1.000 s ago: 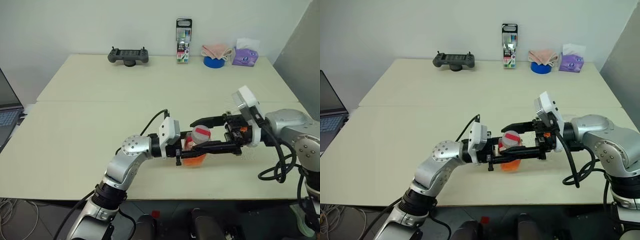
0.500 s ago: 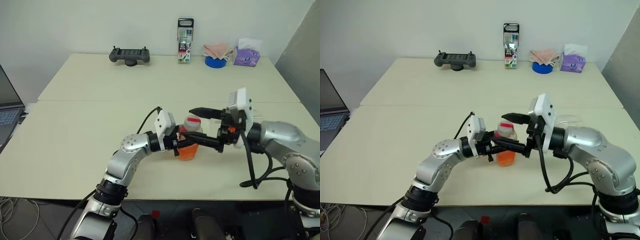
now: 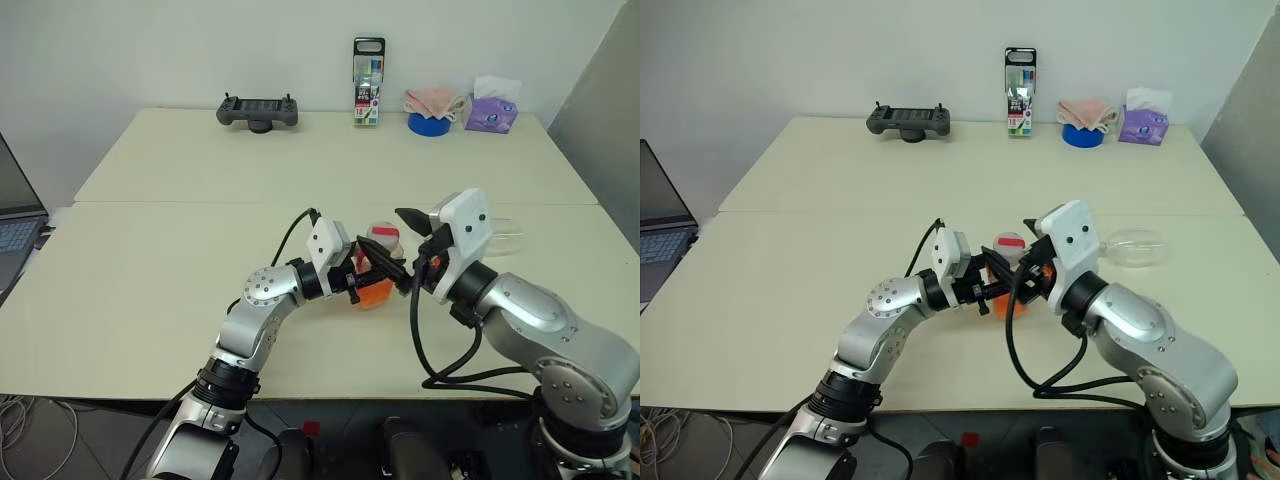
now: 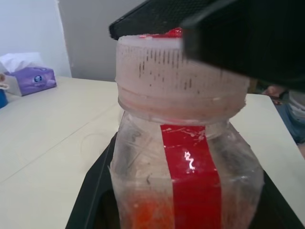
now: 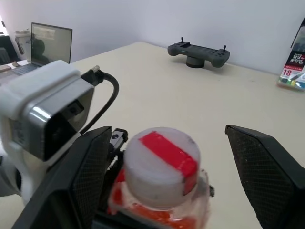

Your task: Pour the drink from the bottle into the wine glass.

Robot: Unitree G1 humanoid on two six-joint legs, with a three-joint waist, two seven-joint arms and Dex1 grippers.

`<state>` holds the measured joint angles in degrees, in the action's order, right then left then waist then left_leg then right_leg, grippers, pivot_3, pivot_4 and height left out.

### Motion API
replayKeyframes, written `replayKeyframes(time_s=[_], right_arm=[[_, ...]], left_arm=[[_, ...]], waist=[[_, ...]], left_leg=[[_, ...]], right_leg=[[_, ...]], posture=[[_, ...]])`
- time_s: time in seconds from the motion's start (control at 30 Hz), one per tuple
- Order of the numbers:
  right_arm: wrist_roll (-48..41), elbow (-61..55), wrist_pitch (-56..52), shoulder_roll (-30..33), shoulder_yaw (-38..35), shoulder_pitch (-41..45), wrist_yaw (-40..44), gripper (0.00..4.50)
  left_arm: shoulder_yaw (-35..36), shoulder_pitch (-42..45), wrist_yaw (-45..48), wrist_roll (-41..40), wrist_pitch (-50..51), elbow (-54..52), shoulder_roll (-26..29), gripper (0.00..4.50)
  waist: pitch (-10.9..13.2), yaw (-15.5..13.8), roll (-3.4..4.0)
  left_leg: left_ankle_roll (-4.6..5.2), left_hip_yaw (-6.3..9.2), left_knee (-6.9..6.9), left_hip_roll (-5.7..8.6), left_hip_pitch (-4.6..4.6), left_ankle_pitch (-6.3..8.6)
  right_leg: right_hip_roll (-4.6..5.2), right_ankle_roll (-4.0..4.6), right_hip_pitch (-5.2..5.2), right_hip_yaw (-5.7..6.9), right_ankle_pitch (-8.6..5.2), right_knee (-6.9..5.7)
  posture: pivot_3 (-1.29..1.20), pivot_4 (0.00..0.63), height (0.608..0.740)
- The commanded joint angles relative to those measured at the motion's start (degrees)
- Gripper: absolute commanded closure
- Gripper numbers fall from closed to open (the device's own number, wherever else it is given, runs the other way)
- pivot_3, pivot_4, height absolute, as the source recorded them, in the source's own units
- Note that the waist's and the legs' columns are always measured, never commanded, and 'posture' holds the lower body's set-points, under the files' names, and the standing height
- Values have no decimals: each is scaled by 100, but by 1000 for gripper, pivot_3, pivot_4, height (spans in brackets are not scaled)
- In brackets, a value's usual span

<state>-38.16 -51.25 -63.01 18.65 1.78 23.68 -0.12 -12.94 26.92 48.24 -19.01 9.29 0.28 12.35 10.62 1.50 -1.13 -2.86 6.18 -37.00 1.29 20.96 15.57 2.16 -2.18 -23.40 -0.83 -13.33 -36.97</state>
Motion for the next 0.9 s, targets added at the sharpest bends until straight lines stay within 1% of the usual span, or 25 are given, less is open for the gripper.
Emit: replayKeyframes(time_s=[0.03,0.07,0.13,0.23,0.53,0.63,0.73,0.77,0.9], right_arm=[[223,-294,-142,-213,-83,235,-472,457],[247,-321,-216,-277,-82,250,-554,457],[269,-357,-380,-371,-57,234,-684,821],[262,-363,-538,-382,15,181,-668,1595],[165,-487,-561,-437,180,69,-417,1638],[155,-465,-605,-429,174,88,-388,1055],[250,-416,-696,-356,278,171,-418,73],[295,-371,-708,-365,303,214,-448,0],[446,-318,-753,-458,278,266,-538,0]], left_arm=[[156,170,36,-13,-229,-2,-34,2756],[168,170,35,-22,-229,2,-33,2756],[165,152,40,-27,-235,-13,-18,2756],[153,118,45,-34,-251,-30,2,2756],[122,131,19,17,-310,5,8,2756],[123,181,-10,40,-322,68,-27,2756],[124,197,-19,69,-329,73,-45,2756],[138,204,-12,72,-327,86,-43,2756],[140,168,30,70,-302,51,2,2756]], waist=[[0,2,0],[0,3,0],[0,6,0],[0,10,1],[0,17,1],[0,17,1],[0,17,1],[0,17,1],[0,17,1]], left_leg=[[0,-1,-1,1,-1,0],[0,-1,-2,1,-1,0],[0,1,-1,1,-1,0],[1,2,2,-1,-1,0],[1,1,2,-1,-1,0],[1,1,1,0,-1,0],[1,2,1,-1,-1,0],[1,2,2,-1,-1,0],[1,2,2,-1,-1,0]], right_leg=[[0,0,0,-1,0,-1],[0,0,0,0,0,-1],[0,0,0,1,0,-2],[-1,0,-1,3,0,-1],[-1,0,-1,2,-1,0],[-1,0,-1,2,-1,0],[-2,0,-1,3,-1,0],[-2,0,-1,3,-1,0],[-2,0,-1,3,-1,0]], posture=[[0,150,740],[0,150,740],[0,150,740],[0,150,740],[0,150,740],[0,150,740],[0,150,740],[0,150,740],[0,150,740]])
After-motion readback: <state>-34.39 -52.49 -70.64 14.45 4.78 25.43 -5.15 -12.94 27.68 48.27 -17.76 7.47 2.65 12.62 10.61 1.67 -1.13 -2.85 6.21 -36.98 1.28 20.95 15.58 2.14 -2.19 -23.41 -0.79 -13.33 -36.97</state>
